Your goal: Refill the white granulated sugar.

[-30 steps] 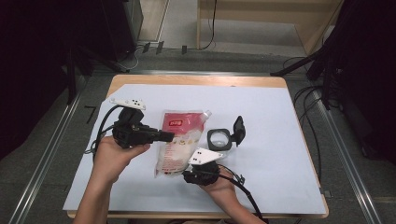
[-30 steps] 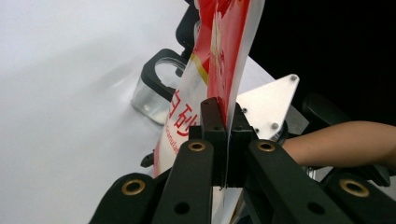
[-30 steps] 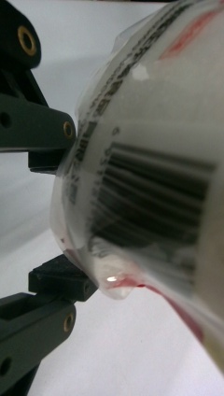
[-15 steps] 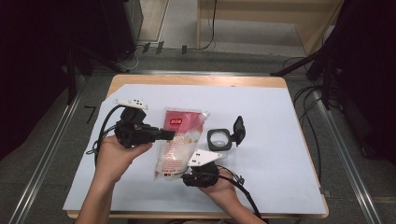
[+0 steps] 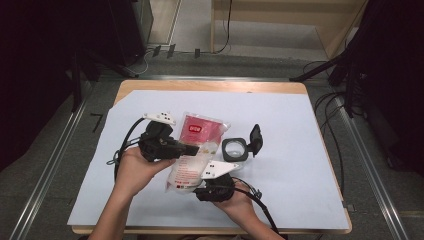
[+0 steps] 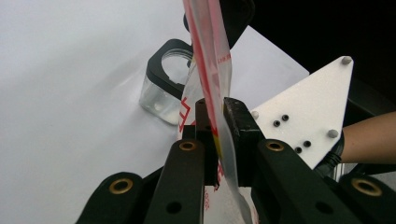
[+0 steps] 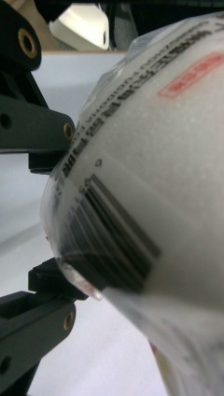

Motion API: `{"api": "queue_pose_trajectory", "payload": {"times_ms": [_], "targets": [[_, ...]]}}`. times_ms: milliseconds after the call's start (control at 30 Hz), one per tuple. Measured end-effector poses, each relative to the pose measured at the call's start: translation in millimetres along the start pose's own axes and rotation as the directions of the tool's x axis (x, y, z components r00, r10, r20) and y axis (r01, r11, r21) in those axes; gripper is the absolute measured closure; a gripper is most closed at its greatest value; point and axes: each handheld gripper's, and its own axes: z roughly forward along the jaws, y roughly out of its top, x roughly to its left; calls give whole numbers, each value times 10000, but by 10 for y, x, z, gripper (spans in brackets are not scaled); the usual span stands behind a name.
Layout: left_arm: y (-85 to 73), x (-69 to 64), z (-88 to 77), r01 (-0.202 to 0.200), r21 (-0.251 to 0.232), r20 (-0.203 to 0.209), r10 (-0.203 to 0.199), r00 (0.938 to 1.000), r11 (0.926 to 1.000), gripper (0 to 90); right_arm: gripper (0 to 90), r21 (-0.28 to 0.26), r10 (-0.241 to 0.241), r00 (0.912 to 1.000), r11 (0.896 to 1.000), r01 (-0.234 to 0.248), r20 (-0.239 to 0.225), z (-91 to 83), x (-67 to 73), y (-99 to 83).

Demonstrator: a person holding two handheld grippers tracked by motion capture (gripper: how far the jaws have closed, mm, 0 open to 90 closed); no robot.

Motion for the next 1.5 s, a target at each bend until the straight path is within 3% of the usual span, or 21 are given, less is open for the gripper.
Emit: {"api": "queue_pose_trajectory", "payload": {"times_ms": [67,133,367,500,867,1133,1267,1500], "targets": [[-3,10,15,-69,-41,44,69,10000,10000,854,551,-107,-132,9999,9999,132,7,-7,16,12],[-10,17,43,-3,-133,324,7,9995,9999,861,547,-75,-633,9978,9980,635,171,-23,74,38],[-19,4,116,-209,-238,113,211,9997,9995,840,552,-19,-99,9996,10000,98,-272,-23,77,55],[-24,24,163,420,-294,197,-415,9989,9987,810,568,-68,141,9983,9999,-145,-573,-48,82,79],[7,-24,240,1167,-255,178,-1163,9931,9928,793,584,-42,360,9977,9993,-363,-567,-54,166,135],[17,-41,333,975,-53,-69,-976,9952,9952,779,602,180,371,9981,9992,-362,-483,-31,206,139],[19,-26,385,1390,68,287,-1392,9899,9903,752,616,343,439,9977,9985,-422,-510,-28,247,153],[40,43,401,1958,349,232,-1966,9802,9800,713,620,390,871,9927,9957,-841,-839,-34,214,157]]}}
